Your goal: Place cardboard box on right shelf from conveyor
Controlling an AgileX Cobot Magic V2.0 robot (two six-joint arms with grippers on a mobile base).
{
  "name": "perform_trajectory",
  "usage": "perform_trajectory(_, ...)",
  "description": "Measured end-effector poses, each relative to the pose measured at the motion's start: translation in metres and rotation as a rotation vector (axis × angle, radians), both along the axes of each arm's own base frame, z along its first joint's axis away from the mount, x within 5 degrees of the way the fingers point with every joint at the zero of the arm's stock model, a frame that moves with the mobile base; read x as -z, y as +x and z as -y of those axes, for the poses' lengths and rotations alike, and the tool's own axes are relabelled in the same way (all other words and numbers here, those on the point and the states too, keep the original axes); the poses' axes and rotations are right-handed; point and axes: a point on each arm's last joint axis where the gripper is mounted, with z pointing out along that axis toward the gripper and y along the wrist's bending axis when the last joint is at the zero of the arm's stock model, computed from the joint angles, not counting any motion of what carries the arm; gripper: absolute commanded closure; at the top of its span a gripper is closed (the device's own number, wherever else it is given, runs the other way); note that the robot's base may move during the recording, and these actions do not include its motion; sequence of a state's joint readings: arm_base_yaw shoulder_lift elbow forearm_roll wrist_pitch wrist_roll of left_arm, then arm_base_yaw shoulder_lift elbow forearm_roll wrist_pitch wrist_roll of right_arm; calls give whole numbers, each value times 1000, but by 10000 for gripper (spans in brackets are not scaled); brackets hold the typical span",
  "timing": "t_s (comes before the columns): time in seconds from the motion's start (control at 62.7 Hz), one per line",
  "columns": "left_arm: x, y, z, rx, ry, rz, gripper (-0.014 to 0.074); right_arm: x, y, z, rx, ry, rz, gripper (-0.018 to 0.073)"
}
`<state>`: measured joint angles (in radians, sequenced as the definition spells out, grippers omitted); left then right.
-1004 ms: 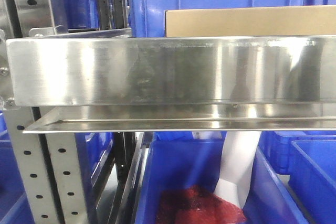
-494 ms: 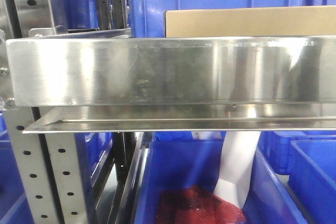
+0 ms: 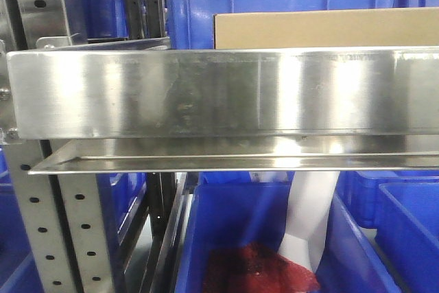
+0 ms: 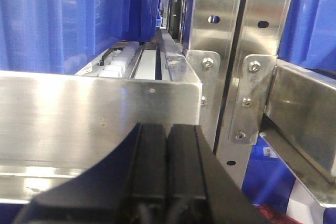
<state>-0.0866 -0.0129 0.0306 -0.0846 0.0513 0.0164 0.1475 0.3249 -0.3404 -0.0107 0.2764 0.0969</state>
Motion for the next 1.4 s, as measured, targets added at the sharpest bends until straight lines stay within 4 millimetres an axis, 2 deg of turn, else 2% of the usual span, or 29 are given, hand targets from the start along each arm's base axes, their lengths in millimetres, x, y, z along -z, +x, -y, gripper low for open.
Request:
perform_trajectory(0.096,0,0,0,0,0,0,715,25,-11,6,67,15,35,524)
perform_trajectory(0.271,0,0,0,0,0,0,715,58,-21,13,169,37,77,524)
perform_trajectory(0.542,0,0,0,0,0,1,715,85,-24,15,195,-22,131,524)
perform_trajectory(1.403,0,0,0,0,0,1,715,85,-24,15,196,-29,161,524)
